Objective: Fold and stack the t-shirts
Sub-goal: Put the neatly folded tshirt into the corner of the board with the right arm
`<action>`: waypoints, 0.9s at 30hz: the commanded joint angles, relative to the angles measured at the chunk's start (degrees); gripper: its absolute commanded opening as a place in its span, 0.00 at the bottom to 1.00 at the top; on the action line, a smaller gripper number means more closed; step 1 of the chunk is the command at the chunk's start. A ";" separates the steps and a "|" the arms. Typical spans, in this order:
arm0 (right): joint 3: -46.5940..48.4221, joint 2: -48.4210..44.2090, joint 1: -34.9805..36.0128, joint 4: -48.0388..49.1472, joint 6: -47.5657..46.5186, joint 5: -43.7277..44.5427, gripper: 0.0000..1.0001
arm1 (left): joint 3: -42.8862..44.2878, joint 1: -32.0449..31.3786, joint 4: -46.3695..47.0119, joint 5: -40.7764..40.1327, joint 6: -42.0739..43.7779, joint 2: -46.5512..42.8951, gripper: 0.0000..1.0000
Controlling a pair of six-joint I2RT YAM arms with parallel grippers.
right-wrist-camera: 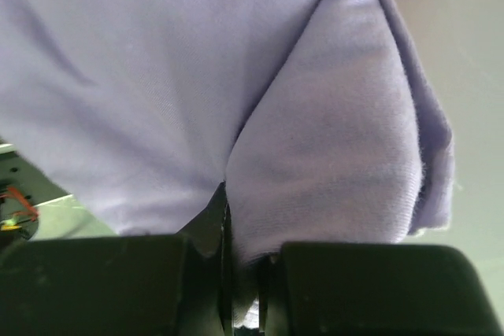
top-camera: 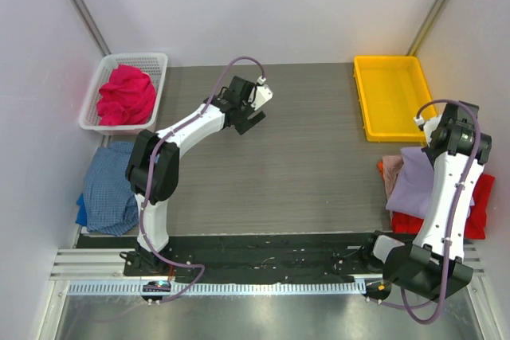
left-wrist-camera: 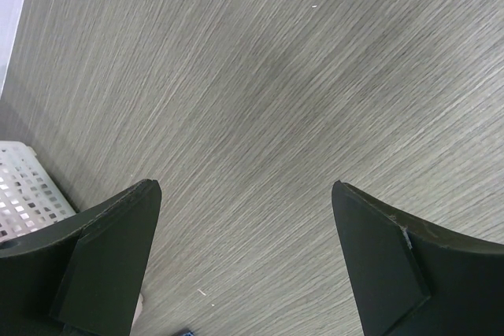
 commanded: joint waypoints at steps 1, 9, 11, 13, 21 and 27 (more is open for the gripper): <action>-1.50 0.23 -5.73 7.70 -7.34 6.31 0.01 | 0.41 -0.31 1.77 1.17 0.46 -1.45 0.95; -3.34 5.94 -18.30 14.74 -13.58 3.76 0.01 | 0.32 -0.40 1.77 1.44 0.37 -0.31 0.95; -4.05 7.44 -18.75 16.06 -13.67 3.58 0.01 | 0.32 -0.58 1.77 1.44 0.54 -0.22 0.95; -5.80 9.10 -18.75 18.77 -13.59 3.93 0.01 | 0.49 -0.49 1.76 1.43 0.46 -0.31 0.95; -8.18 16.93 -18.66 25.29 -11.39 4.02 0.02 | 0.93 -0.66 1.15 1.08 0.54 -0.40 0.95; -6.78 21.23 -17.96 31.27 -10.07 4.46 0.20 | 1.28 -1.10 0.71 0.64 0.46 0.04 0.95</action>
